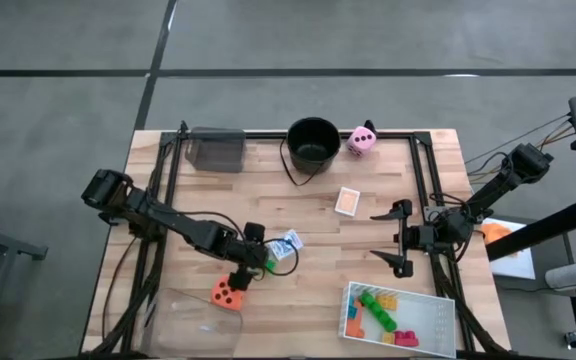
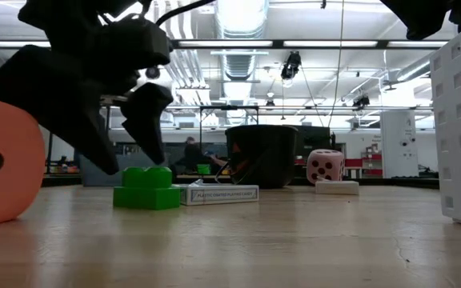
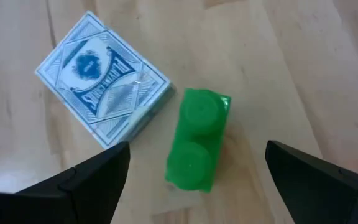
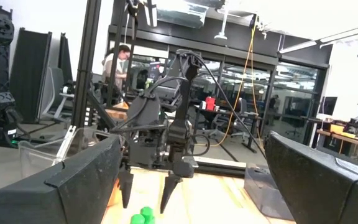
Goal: Pick & Place Toys
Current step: Put the green game piece into the white bin
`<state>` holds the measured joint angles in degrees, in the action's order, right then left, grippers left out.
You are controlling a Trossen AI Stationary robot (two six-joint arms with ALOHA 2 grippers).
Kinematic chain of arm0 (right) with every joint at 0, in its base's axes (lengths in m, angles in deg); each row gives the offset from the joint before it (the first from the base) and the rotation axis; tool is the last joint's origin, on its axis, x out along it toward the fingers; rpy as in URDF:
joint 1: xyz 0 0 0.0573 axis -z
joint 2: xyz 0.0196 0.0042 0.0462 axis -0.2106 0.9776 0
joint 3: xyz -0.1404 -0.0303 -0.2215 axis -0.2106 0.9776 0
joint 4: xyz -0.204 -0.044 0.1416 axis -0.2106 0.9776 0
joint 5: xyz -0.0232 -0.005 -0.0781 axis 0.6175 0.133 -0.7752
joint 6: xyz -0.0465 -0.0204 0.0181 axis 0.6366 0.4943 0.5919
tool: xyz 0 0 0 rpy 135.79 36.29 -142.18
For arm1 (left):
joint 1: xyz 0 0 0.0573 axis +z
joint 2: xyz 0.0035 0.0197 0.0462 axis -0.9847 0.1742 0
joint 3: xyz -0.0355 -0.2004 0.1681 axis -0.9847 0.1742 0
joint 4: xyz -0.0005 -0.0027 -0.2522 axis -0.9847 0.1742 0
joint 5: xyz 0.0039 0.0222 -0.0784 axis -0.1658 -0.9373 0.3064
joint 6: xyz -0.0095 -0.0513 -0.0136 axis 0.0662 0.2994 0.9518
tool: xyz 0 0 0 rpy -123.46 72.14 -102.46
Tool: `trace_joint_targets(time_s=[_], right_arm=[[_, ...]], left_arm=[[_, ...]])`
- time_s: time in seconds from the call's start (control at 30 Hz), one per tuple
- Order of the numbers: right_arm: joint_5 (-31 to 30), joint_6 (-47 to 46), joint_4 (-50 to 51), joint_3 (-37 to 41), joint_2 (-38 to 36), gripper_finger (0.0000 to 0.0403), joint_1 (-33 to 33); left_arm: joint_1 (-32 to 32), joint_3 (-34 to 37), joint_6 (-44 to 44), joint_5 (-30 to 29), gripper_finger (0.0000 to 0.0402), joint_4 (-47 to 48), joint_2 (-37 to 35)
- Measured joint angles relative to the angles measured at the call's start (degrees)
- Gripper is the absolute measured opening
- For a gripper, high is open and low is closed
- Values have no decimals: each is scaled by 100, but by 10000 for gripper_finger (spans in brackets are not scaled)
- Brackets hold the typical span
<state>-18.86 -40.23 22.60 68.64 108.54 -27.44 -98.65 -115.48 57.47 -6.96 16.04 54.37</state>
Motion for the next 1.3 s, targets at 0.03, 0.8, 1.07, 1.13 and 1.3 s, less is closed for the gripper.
trace_joint_targets(time_s=[0.03, 0.8, 1.07, 1.13, 1.3], right_arm=[[0, 0, 2, 0, -2, 387, 0], [-37, 2, 2, 0, -2, 387, -1], [-37, 2, 2, 0, -2, 387, 0], [-37, 2, 2, 0, -2, 387, -1], [-37, 2, 2, 0, -2, 387, -2]], left_arm=[[0, 23, 19, 20, 376, -25, 4], [308, 27, 12, 518, 265, -134, 298], [315, -6, -78, 481, 264, -42, 287], [316, -21, -141, 499, 264, 8, 289], [326, 5, -77, 603, 263, 45, 291]])
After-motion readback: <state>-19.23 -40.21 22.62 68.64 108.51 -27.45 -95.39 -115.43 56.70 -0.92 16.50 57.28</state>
